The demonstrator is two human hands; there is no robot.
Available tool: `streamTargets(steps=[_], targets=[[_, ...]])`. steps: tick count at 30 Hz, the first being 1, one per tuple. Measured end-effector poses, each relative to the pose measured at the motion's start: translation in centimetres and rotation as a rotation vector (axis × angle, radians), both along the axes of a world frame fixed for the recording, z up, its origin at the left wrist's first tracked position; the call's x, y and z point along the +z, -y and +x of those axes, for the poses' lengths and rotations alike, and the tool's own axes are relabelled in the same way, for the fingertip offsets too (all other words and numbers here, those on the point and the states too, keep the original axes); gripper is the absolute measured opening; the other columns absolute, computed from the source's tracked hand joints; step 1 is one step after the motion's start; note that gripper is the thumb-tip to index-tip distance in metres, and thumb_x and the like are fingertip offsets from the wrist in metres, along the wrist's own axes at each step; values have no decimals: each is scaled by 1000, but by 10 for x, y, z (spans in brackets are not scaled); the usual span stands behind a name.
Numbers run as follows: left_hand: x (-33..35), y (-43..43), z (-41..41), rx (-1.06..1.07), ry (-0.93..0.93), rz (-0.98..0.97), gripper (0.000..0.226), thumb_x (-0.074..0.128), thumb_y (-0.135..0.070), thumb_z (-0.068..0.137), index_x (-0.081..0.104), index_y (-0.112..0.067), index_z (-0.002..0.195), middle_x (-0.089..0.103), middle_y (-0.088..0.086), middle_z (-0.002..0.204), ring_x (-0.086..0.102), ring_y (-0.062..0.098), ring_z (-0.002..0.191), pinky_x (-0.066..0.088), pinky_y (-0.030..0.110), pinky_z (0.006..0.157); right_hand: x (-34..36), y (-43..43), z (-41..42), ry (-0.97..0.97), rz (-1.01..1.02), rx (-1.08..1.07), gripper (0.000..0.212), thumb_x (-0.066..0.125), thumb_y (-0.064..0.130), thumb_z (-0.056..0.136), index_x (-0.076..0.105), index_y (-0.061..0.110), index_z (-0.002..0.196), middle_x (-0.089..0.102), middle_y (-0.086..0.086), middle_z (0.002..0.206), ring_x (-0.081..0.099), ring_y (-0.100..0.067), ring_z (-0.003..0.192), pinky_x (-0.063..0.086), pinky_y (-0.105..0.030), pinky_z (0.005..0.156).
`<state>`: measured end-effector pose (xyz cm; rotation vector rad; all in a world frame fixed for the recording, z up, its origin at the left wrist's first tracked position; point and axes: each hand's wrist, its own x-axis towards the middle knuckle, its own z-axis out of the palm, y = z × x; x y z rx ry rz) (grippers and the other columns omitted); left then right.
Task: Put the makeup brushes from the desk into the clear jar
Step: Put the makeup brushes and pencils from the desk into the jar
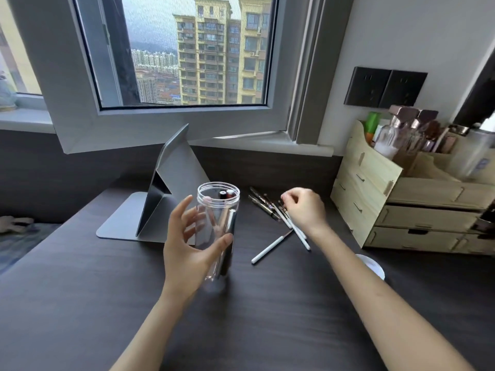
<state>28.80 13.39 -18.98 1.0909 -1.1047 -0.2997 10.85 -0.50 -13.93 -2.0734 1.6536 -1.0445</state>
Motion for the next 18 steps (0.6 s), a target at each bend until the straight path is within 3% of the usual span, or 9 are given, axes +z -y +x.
streamTargets(steps=[3, 6, 10, 15, 18], targets=[[0, 2, 3, 13, -50, 4, 85, 83, -32, 50, 45, -41, 125, 59, -15, 112, 61, 2, 97, 49, 15, 89, -26, 20, 12, -268, 64, 5, 26, 53, 24, 90, 72, 11, 101, 72, -14, 105, 61, -33, 106, 48, -35, 84], [1, 1, 4, 22, -47, 17, 89, 83, -33, 51, 43, -29, 131, 59, -10, 115, 61, 8, 102, 49, 22, 94, -41, 35, 25, -506, 41, -20, 30, 54, 32, 91, 67, 10, 107, 69, -12, 112, 54, -32, 112, 45, -35, 86], [1, 2, 4, 42, -65, 24, 88, 85, -27, 53, 43, -30, 131, 59, -13, 115, 60, 6, 103, 47, 29, 97, -50, 49, 35, -629, 35, -65, 32, 58, 33, 89, 65, 8, 108, 67, -11, 116, 51, -31, 115, 45, -34, 87], [-1, 4, 7, 60, -50, 32, 88, 87, -14, 57, 43, -31, 131, 59, -14, 114, 60, 1, 102, 47, 23, 98, -48, 48, 37, -552, 110, -72, 24, 54, 24, 91, 67, 8, 104, 69, -14, 112, 59, -34, 109, 48, -32, 83], [-1, 4, 6, 69, -20, 27, 87, 87, -10, 58, 43, -37, 128, 58, -18, 112, 58, -3, 103, 45, 18, 97, -32, 35, 31, -166, 174, -12, 23, 55, 20, 88, 71, 3, 83, 70, -16, 82, 65, -31, 80, 48, -32, 68]])
